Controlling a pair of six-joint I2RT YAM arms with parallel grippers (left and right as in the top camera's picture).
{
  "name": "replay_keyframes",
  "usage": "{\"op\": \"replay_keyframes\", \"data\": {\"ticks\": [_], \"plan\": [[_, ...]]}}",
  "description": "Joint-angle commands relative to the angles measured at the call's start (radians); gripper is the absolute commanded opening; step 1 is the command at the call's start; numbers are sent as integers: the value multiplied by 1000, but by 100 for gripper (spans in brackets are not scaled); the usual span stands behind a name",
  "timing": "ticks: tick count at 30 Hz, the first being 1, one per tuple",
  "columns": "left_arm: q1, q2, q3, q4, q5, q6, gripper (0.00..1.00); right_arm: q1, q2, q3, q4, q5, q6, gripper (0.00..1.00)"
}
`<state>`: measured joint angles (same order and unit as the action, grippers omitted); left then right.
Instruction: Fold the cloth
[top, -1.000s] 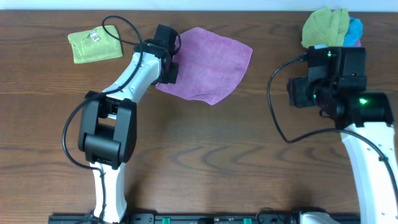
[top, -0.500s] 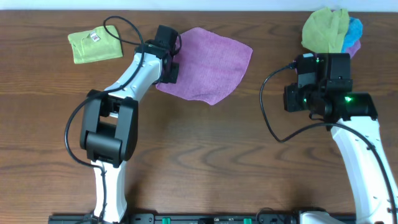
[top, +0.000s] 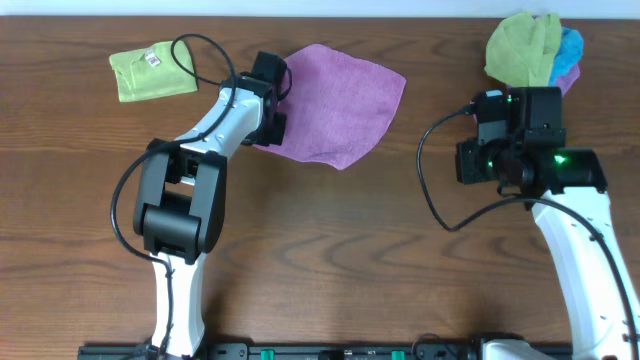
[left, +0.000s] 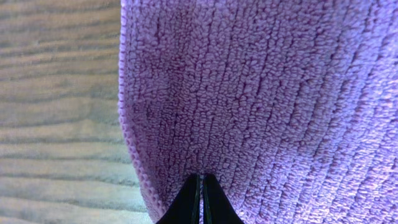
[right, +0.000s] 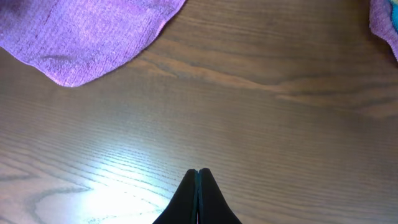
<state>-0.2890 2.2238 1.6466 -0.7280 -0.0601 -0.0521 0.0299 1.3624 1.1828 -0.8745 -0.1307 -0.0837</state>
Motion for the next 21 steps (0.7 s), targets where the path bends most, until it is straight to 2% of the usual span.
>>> {"op": "replay_keyframes", "data": {"ticks": [1,10,21], "plan": [[7,28,-19,-51,-10,-39,6,-5,-5,0,-10,27,0,2],[-14,27,-24,-249,21,-110,6,-10,-23,0,-43,81,0,2],[-175,23,-24,-371,-16,-201,6,-82,-172,0,-90,101,1,2]]}}
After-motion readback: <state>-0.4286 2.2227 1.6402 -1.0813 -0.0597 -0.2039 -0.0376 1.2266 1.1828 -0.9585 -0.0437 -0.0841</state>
